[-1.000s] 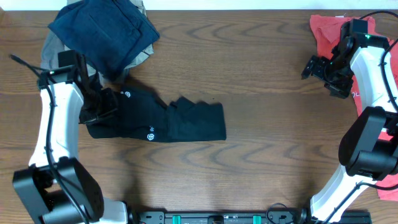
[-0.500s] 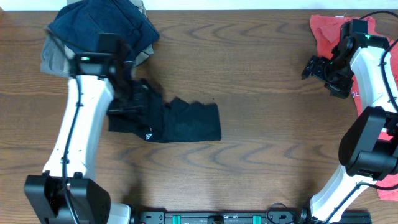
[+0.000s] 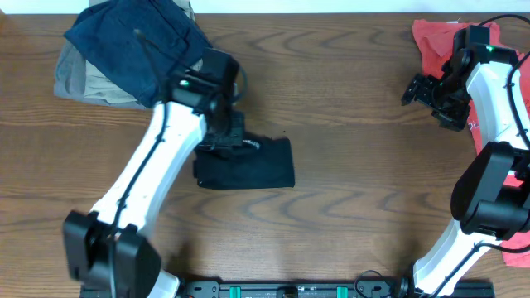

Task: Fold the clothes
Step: 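Fold the left end rightward over the bundle with the left gripper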

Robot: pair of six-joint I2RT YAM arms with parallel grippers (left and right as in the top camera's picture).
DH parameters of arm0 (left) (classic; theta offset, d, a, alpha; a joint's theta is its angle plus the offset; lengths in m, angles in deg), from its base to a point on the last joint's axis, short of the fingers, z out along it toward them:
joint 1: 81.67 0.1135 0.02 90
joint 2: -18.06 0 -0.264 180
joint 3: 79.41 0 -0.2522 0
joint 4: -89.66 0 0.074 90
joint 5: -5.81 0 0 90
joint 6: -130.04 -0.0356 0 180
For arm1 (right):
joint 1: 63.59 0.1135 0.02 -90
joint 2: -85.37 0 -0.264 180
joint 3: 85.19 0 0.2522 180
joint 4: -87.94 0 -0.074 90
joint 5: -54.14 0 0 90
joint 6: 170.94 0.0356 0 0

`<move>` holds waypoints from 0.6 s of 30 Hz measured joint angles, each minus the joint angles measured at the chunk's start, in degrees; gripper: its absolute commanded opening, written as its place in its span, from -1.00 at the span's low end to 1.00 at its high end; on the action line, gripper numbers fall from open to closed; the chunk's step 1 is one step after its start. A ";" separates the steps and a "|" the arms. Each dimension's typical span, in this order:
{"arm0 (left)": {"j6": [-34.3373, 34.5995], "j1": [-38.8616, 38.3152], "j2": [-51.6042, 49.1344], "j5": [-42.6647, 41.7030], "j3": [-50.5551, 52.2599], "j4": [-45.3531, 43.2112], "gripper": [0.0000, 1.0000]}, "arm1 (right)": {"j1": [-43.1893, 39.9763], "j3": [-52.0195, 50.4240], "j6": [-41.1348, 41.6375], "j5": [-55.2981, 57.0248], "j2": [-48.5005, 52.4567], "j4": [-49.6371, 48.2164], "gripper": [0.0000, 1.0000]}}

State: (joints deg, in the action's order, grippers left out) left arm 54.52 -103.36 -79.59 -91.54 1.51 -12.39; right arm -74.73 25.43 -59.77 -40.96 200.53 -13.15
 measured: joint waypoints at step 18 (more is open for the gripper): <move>6.51 -11.74 -14.19 -4.33 0.00 -10.73 -0.74 | 0.00 0.00 0.00 0.00 0.00 0.00 0.99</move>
State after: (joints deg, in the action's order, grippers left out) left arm 61.03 -115.10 -93.77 -95.87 1.51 -23.12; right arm -74.73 25.43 -59.77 -40.96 200.53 -13.15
